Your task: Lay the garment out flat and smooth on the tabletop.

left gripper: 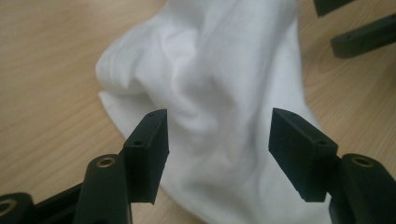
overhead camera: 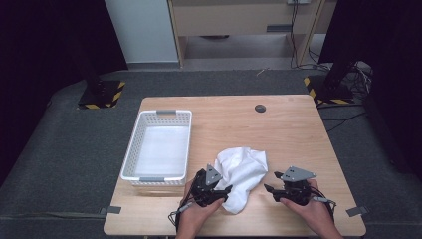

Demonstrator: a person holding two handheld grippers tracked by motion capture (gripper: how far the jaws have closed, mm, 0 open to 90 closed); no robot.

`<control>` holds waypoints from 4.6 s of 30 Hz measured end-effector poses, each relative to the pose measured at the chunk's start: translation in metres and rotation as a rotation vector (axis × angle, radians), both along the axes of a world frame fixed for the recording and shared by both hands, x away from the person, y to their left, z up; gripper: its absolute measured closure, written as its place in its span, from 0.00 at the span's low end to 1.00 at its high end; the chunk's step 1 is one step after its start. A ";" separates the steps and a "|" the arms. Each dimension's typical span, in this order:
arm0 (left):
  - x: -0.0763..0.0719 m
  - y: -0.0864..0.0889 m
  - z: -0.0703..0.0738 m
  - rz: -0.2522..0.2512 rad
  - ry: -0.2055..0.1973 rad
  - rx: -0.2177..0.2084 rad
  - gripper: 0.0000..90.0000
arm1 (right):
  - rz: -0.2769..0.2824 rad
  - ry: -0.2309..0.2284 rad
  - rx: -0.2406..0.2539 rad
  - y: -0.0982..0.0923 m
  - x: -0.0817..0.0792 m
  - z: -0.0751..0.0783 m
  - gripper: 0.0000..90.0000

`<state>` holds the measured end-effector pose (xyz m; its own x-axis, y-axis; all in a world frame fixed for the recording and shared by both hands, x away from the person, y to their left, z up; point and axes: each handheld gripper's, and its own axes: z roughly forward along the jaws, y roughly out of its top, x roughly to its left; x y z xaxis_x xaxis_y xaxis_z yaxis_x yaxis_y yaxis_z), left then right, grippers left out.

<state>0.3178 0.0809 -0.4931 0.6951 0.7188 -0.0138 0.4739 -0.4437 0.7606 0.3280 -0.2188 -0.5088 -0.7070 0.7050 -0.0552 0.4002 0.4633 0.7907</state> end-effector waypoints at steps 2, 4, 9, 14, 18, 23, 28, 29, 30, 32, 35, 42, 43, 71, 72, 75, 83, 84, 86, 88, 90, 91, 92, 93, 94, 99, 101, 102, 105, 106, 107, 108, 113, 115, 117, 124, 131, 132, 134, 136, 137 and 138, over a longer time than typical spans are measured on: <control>0.000 0.003 -0.011 0.007 0.027 0.034 0.43 | 0.004 -0.021 0.013 0.007 0.005 0.004 0.38; -0.002 0.004 -0.015 0.007 0.044 0.033 0.44 | 0.008 -0.038 0.025 0.011 0.010 0.007 0.38; -0.011 0.006 -0.020 -0.003 0.056 0.026 0.52 | 0.013 -0.064 0.053 0.021 0.022 0.011 0.45; -0.016 0.008 -0.023 0.002 0.068 0.033 0.55 | 0.047 -0.058 0.010 0.035 0.030 0.006 0.65; -0.017 0.013 -0.014 0.021 0.039 0.013 0.57 | 0.082 -0.051 0.005 0.035 0.028 0.006 0.91; -0.018 0.021 -0.006 0.051 0.012 -0.010 0.59 | 0.076 -0.061 0.084 0.022 0.019 0.023 0.97; -0.014 0.024 -0.010 0.070 0.016 -0.011 0.60 | -0.012 -0.017 0.085 -0.001 0.024 0.015 0.93; -0.013 0.023 -0.011 0.071 0.020 -0.008 0.60 | -0.032 -0.006 0.071 -0.003 0.026 0.011 0.91; -0.012 0.022 -0.013 0.070 0.024 -0.004 0.60 | -0.048 0.003 0.056 -0.006 0.027 0.007 0.89; -0.010 0.019 -0.017 0.063 0.032 0.012 0.60 | -0.101 0.030 0.009 -0.014 0.030 -0.003 0.73; -0.008 0.016 -0.019 0.056 0.034 0.018 0.59 | -0.119 0.018 0.007 -0.017 0.027 -0.001 0.65; -0.004 -0.001 -0.011 0.011 0.013 0.010 0.56 | -0.135 0.008 -0.004 -0.026 0.013 0.002 0.55; -0.003 -0.003 -0.009 0.003 0.003 0.009 0.55 | -0.134 0.010 -0.011 -0.027 0.011 0.001 0.56; -0.004 -0.027 0.018 -0.070 -0.095 -0.117 0.94 | -0.096 0.033 -0.065 -0.031 -0.007 -0.010 0.72; -0.002 -0.023 0.018 -0.040 -0.098 -0.127 0.94 | -0.096 0.035 -0.064 -0.031 -0.007 -0.011 0.73; 0.009 -0.009 0.005 0.043 -0.052 -0.120 0.94 | -0.087 0.033 -0.067 -0.028 -0.007 -0.011 0.76; 0.029 -0.005 -0.026 0.085 0.023 0.018 0.95 | -0.033 0.032 -0.063 -0.009 -0.007 -0.015 0.81; 0.030 -0.007 -0.028 0.082 0.021 0.041 0.95 | -0.027 0.035 -0.059 -0.007 -0.007 -0.015 0.81; 0.031 -0.011 -0.031 0.077 0.020 0.063 0.95 | -0.017 0.045 -0.048 -0.002 -0.005 -0.017 0.80; 0.031 -0.014 -0.032 0.071 0.008 0.082 0.95 | -0.008 0.045 -0.048 0.002 -0.003 -0.018 0.80; 0.031 -0.014 -0.031 0.065 0.004 0.091 0.95 | -0.008 0.048 -0.046 0.003 -0.001 -0.018 0.80; 0.031 -0.015 -0.032 0.063 0.002 0.090 0.95 | -0.011 0.053 -0.040 0.004 0.000 -0.019 0.80; 0.031 -0.016 -0.033 0.059 0.000 0.088 0.95 | -0.010 0.061 -0.038 0.006 0.004 -0.022 0.80; 0.031 -0.016 -0.033 0.056 0.002 0.085 0.95 | -0.011 0.063 -0.037 0.007 0.005 -0.022 0.79; 0.031 -0.016 -0.033 0.051 0.004 0.084 0.95 | -0.009 0.062 -0.031 0.007 0.006 -0.023 0.78; 0.029 -0.020 -0.034 0.026 0.000 0.078 0.95 | 0.003 0.065 -0.020 0.014 0.013 -0.025 0.69; 0.029 -0.022 -0.034 0.018 0.002 0.072 0.95 | 0.012 0.071 -0.018 0.017 0.015 -0.026 0.66; 0.029 -0.022 -0.034 0.014 0.001 0.069 0.95 | 0.019 0.074 -0.021 0.019 0.016 -0.027 0.65; 0.028 -0.024 -0.035 0.004 0.003 0.059 0.95 | 0.031 0.075 -0.011 0.023 0.019 -0.028 0.64; 0.028 -0.024 -0.035 0.000 0.002 0.057 0.95 | 0.035 0.083 -0.004 0.024 0.021 -0.028 0.68; 0.027 -0.025 -0.035 -0.002 0.002 0.054 0.95 | 0.043 0.089 0.006 0.025 0.022 -0.028 0.73; 0.027 -0.024 -0.035 -0.005 0.004 0.052 0.95 | 0.053 0.086 0.007 0.026 0.023 -0.028 0.77; 0.026 -0.021 -0.034 -0.007 0.021 0.019 0.95 | 0.065 0.101 0.016 0.025 0.027 -0.028 0.95; 0.024 -0.020 -0.031 -0.006 0.014 0.010 0.95 | 0.071 0.105 0.008 0.023 0.026 -0.026 0.96; 0.022 -0.019 -0.027 0.001 0.001 -0.001 0.95 | 0.072 0.108 0.009 0.019 0.023 -0.022 0.96; 0.024 -0.019 -0.025 0.032 0.014 0.005 0.95 | 0.061 0.090 0.024 -0.009 0.002 -0.003 0.96; 0.032 -0.014 -0.030 0.077 0.021 0.022 0.92 | 0.001 0.096 0.010 -0.031 -0.006 0.000 0.97; 0.031 -0.014 -0.029 0.072 0.018 0.014 0.90 | -0.003 0.100 0.011 -0.033 -0.006 -0.001 0.97; 0.026 -0.016 -0.024 0.062 -0.002 0.009 0.86 | -0.006 0.105 0.009 -0.034 -0.007 -0.002 0.97; 0.021 -0.017 -0.018 0.057 -0.023 0.002 0.79 | -0.005 0.105 0.013 -0.034 -0.006 -0.002 0.97; 0.018 -0.017 -0.014 0.056 -0.034 -0.006 0.75 | -0.002 0.106 0.013 -0.034 -0.005 -0.003 0.96; 0.015 -0.017 -0.010 0.054 -0.048 -0.004 0.72 | -0.001 0.109 0.013 -0.033 -0.005 -0.004 0.97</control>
<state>0.3327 0.0636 -0.5033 0.6550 0.7555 0.0153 0.4604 -0.4151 0.7847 0.3227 -0.2521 -0.5126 -0.7076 0.7059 0.0312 0.4845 0.4526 0.7486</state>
